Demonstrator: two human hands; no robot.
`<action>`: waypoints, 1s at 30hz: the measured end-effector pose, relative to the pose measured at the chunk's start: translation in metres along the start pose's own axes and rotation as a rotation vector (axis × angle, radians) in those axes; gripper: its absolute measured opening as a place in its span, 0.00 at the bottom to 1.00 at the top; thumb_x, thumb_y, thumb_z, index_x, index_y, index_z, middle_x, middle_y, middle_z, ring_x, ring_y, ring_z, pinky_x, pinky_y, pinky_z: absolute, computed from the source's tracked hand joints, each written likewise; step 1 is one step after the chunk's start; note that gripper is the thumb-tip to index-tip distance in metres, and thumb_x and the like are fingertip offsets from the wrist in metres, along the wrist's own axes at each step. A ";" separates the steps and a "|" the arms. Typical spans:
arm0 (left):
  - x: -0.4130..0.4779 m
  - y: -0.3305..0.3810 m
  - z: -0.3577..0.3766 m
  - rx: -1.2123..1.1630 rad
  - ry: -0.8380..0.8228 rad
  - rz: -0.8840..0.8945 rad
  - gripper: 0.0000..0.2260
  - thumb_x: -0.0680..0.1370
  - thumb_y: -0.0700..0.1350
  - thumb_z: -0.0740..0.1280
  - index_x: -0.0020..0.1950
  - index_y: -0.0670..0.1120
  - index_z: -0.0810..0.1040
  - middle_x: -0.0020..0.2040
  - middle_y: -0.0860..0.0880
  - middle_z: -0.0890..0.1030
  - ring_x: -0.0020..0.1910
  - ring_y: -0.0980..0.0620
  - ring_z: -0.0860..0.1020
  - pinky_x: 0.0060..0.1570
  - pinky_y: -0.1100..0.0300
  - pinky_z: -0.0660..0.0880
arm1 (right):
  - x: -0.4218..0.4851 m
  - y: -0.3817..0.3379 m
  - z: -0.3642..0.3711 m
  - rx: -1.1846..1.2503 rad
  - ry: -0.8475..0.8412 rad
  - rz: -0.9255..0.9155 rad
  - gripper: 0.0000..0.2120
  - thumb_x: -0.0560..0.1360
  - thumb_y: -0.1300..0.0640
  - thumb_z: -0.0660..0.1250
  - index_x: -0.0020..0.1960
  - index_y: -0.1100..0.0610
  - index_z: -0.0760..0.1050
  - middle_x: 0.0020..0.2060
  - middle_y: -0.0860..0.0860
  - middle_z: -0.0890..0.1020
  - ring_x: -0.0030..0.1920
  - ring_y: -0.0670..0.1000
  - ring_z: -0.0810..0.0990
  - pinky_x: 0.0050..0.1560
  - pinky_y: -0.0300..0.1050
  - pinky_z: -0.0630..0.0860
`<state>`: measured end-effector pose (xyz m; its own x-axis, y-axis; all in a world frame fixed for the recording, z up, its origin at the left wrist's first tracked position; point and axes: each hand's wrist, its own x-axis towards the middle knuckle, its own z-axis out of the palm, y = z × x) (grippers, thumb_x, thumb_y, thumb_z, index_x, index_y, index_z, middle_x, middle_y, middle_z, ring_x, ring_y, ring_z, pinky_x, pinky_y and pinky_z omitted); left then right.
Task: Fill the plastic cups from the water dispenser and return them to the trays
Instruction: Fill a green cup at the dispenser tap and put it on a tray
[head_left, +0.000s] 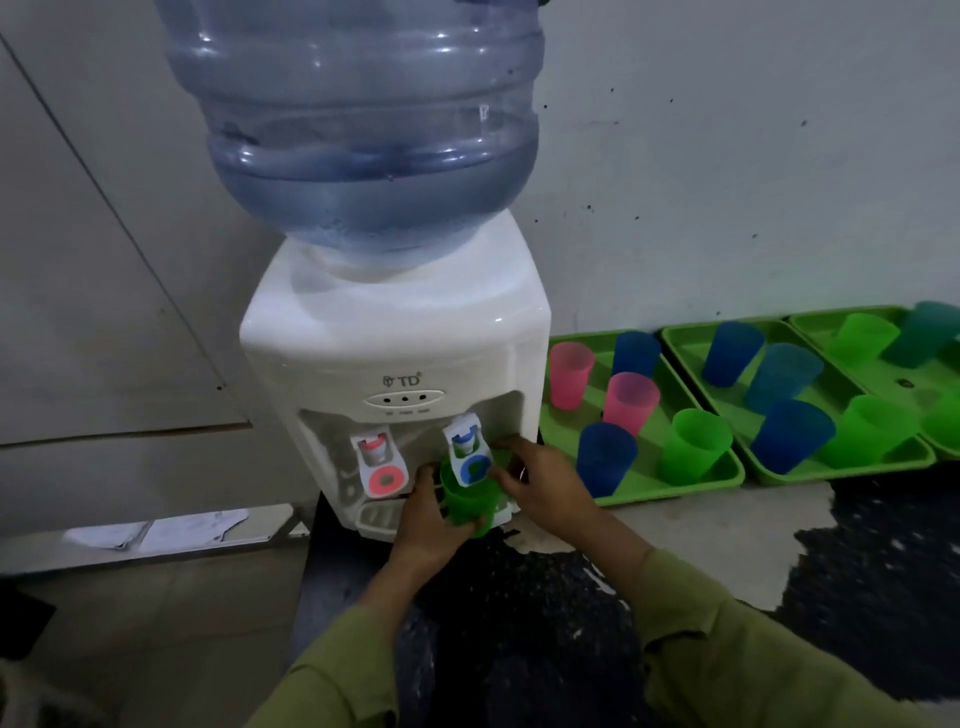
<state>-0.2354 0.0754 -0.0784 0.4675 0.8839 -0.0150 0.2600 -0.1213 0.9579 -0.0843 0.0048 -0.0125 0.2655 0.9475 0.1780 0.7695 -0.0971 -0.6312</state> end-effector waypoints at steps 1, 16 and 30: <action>0.000 0.000 0.000 0.004 -0.010 -0.002 0.30 0.63 0.36 0.78 0.59 0.51 0.67 0.56 0.49 0.78 0.53 0.55 0.78 0.48 0.67 0.77 | 0.002 -0.003 0.002 -0.020 -0.011 0.014 0.15 0.76 0.51 0.65 0.61 0.55 0.74 0.36 0.57 0.81 0.37 0.55 0.79 0.34 0.42 0.67; 0.004 -0.001 0.003 0.026 -0.005 -0.007 0.32 0.62 0.32 0.78 0.60 0.47 0.68 0.58 0.47 0.77 0.57 0.46 0.77 0.57 0.51 0.75 | -0.008 -0.028 -0.017 0.047 -0.193 0.144 0.10 0.77 0.56 0.62 0.38 0.59 0.71 0.32 0.53 0.73 0.35 0.51 0.71 0.34 0.40 0.62; 0.003 0.005 -0.003 0.182 -0.021 0.037 0.36 0.62 0.42 0.80 0.65 0.44 0.67 0.62 0.45 0.75 0.61 0.46 0.74 0.61 0.48 0.72 | -0.002 -0.040 -0.046 0.198 0.081 0.167 0.09 0.77 0.56 0.60 0.43 0.62 0.72 0.33 0.55 0.77 0.35 0.55 0.76 0.34 0.50 0.72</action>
<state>-0.2349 0.0783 -0.0728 0.4968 0.8678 0.0113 0.3904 -0.2351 0.8901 -0.0891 -0.0074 0.0477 0.4312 0.8951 0.1133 0.5842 -0.1812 -0.7911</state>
